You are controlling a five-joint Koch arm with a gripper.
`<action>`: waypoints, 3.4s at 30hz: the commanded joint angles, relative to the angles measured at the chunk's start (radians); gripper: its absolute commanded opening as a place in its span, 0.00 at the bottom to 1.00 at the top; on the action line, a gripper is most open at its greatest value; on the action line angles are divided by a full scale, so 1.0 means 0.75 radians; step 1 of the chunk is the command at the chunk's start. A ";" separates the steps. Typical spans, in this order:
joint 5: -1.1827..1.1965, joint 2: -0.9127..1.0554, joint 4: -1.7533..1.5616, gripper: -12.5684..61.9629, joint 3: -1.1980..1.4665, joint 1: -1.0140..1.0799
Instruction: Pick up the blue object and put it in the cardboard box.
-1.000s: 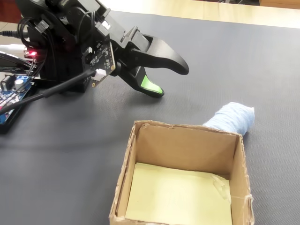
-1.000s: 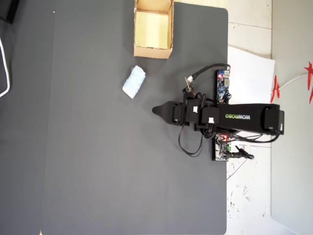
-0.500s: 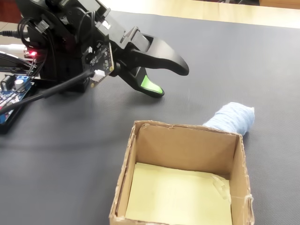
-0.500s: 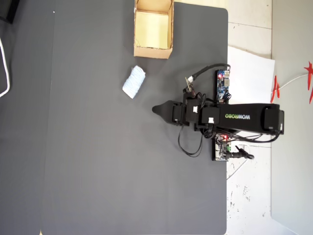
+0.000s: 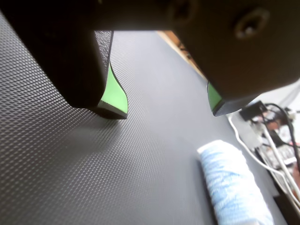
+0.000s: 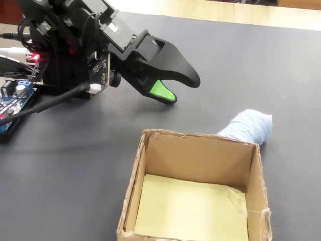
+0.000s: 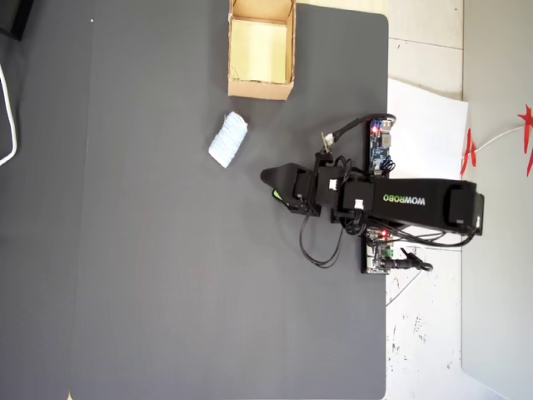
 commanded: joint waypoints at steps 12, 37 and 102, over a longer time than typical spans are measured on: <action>-0.043 0.104 0.135 0.61 -0.225 0.037; 0.018 -0.937 0.448 0.61 -1.152 0.266; 0.202 -0.509 0.325 0.62 -1.172 0.916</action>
